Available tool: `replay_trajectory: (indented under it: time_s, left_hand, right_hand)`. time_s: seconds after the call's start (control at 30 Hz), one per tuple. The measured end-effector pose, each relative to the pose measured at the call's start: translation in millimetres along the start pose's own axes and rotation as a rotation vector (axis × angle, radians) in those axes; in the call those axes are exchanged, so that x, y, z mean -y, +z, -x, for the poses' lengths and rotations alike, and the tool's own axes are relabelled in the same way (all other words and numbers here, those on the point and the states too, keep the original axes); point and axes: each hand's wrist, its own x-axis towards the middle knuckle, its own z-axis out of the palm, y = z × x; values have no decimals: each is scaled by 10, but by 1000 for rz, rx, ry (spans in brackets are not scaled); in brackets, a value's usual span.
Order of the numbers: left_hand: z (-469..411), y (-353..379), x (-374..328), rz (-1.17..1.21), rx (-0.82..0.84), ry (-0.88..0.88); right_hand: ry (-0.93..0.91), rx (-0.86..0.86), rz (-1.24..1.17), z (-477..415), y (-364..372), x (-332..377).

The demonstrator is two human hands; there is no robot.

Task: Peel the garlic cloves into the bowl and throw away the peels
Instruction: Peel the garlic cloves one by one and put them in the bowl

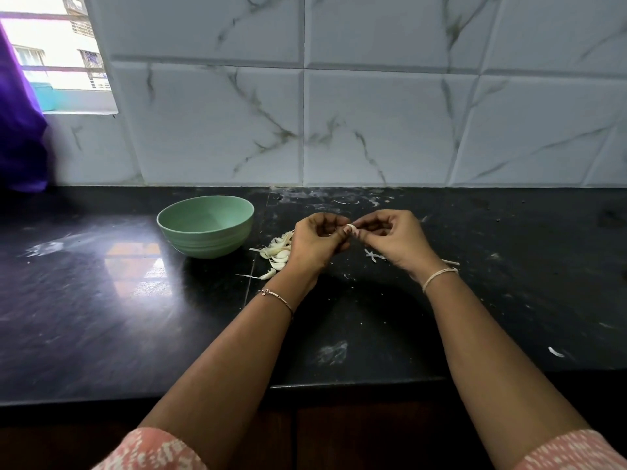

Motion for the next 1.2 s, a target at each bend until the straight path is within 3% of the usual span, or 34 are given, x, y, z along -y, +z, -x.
replay_trajectory:
  time_s: [0.43, 0.7, 1.0, 1.2]
  left_hand:
    - [27, 2, -34, 78, -55, -60]
    - [13, 2, -12, -63, -73, 39]
    - [13, 34, -19, -480, -145, 166]
    - [8, 45, -28, -521, -169, 207]
  right_hand:
    - [-41, -90, 43, 16, 87, 7]
    - [-6, -132, -36, 24, 123, 23]
    - [16, -182, -61, 9, 146, 6]
    - [77, -154, -182, 39, 161, 79]
